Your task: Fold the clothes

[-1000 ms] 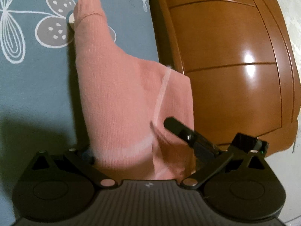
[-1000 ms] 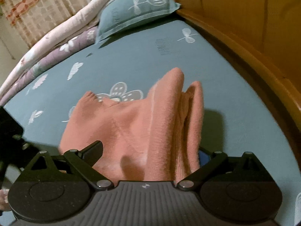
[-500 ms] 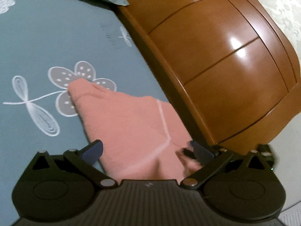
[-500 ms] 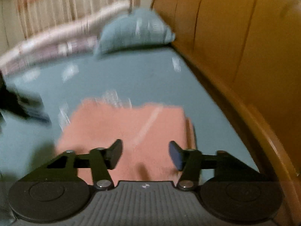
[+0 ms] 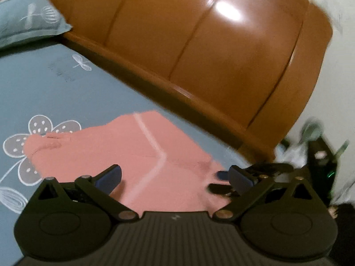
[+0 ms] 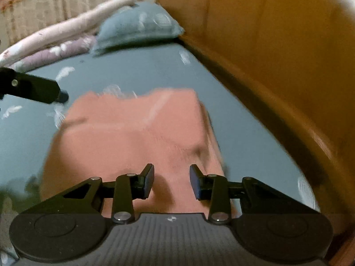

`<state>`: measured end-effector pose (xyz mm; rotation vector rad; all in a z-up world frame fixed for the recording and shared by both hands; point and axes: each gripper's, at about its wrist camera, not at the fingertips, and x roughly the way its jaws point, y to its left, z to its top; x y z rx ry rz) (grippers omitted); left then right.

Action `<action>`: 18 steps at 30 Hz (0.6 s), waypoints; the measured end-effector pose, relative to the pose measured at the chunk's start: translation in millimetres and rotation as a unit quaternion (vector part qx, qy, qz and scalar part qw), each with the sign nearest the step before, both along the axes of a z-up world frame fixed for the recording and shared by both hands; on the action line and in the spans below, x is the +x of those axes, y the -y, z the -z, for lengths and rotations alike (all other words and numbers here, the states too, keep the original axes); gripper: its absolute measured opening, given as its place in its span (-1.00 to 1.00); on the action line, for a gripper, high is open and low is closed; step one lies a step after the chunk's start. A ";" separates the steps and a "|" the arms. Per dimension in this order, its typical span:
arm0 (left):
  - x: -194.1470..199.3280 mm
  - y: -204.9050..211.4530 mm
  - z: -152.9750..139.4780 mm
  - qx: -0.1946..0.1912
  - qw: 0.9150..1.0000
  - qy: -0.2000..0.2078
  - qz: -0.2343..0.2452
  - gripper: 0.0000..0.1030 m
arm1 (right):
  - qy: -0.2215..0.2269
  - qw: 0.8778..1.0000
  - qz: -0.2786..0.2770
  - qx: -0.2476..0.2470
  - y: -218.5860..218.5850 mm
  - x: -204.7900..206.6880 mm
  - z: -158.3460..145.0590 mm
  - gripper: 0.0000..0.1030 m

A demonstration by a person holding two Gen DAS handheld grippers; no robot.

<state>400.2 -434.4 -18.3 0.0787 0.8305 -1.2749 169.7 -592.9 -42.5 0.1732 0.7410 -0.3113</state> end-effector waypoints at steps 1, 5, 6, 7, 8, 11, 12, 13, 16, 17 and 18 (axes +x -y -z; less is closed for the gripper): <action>2.3 13.0 13.1 0.046 0.999 0.003 -0.007 0.95 | 0.007 1.000 0.008 0.009 2.2 -5.8 4.3 -0.24; 3.1 27.6 28.9 0.104 0.994 0.035 -0.020 0.95 | 0.048 0.998 0.037 0.019 -16.8 -18.7 -10.0 -0.22; 2.7 30.0 30.3 0.110 0.993 0.045 -0.021 0.95 | 0.059 0.998 0.026 0.012 -29.0 -21.2 -15.6 -0.22; 2.8 31.4 27.6 0.115 0.992 0.043 -0.020 0.95 | 0.068 0.998 0.011 0.010 -40.6 -22.9 -18.4 -0.22; 4.4 33.1 27.1 0.118 0.992 0.040 -0.022 0.95 | 0.077 0.997 -0.004 0.010 -51.5 -24.2 -20.1 -0.22; 8.0 37.5 27.4 0.120 0.991 0.041 -0.030 0.95 | 0.040 0.999 -0.026 -0.004 -70.7 -10.0 -2.1 -0.22; 7.2 35.9 25.7 0.117 0.992 0.039 -0.031 0.95 | 0.021 1.000 -0.020 -0.005 -69.8 -5.1 7.8 -0.22; 6.2 32.2 22.7 0.114 0.992 0.035 -0.028 0.95 | 0.003 1.000 -0.010 -0.003 -67.2 -0.9 18.2 -0.23; 7.2 16.0 13.8 0.104 0.994 0.017 -0.025 0.95 | 0.009 1.000 0.008 0.013 -67.4 -7.6 16.3 -0.22; 6.1 5.6 8.7 0.099 0.995 0.016 -0.024 0.95 | 0.008 1.000 0.010 0.010 -71.6 -10.7 10.9 -0.21; 5.7 -3.6 4.2 0.096 0.995 0.019 -0.024 0.96 | 0.016 1.000 0.006 0.010 -77.1 -13.3 6.2 -0.20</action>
